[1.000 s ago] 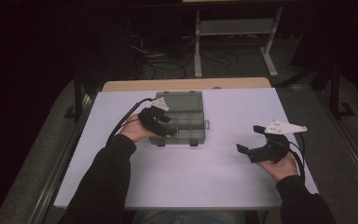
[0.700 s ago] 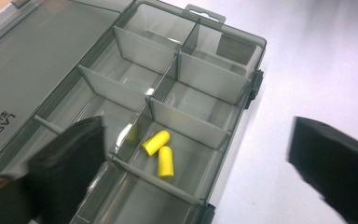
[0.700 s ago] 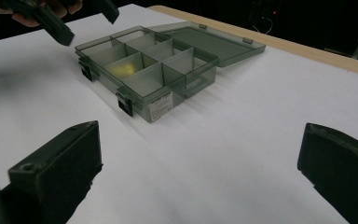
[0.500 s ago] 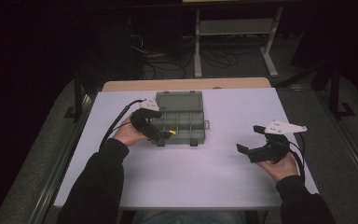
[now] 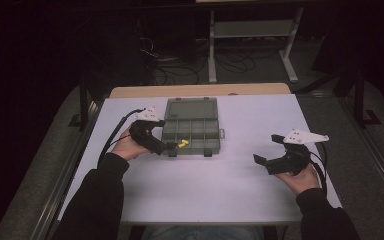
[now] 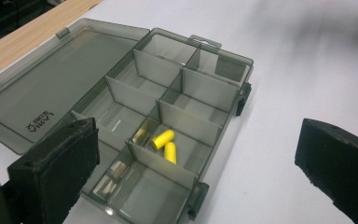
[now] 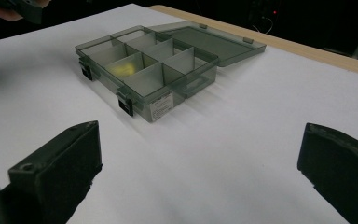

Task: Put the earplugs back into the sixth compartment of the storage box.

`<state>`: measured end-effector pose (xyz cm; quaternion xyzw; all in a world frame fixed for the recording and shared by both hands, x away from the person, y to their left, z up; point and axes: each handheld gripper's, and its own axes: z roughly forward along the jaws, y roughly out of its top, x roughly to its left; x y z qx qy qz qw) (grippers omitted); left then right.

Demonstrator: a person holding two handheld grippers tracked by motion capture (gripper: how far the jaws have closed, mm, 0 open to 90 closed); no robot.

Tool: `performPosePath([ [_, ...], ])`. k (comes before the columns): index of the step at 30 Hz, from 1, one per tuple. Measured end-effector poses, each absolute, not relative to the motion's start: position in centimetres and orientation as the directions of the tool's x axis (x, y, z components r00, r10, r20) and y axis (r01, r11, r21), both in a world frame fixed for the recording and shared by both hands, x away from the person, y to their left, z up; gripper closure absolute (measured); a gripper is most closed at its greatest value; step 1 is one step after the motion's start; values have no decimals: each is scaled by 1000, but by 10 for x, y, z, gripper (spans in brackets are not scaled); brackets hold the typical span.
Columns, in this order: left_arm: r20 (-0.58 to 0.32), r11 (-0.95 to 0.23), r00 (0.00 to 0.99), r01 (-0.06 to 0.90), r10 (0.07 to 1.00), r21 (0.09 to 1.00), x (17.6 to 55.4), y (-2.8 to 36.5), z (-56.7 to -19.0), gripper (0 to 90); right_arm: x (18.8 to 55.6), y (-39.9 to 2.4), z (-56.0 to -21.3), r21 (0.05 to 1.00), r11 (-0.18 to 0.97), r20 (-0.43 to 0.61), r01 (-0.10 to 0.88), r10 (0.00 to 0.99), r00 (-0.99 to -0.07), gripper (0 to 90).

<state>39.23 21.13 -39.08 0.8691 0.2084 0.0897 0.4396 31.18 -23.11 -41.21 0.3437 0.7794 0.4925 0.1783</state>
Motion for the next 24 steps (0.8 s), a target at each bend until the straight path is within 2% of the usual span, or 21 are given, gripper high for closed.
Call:
performPosePath([
  [24, -6, -410, 870, 239, 493, 880, 354, 253, -396, 0, 312, -231, -412, 888, 283, 58, 362, 712, -699, 0],
])
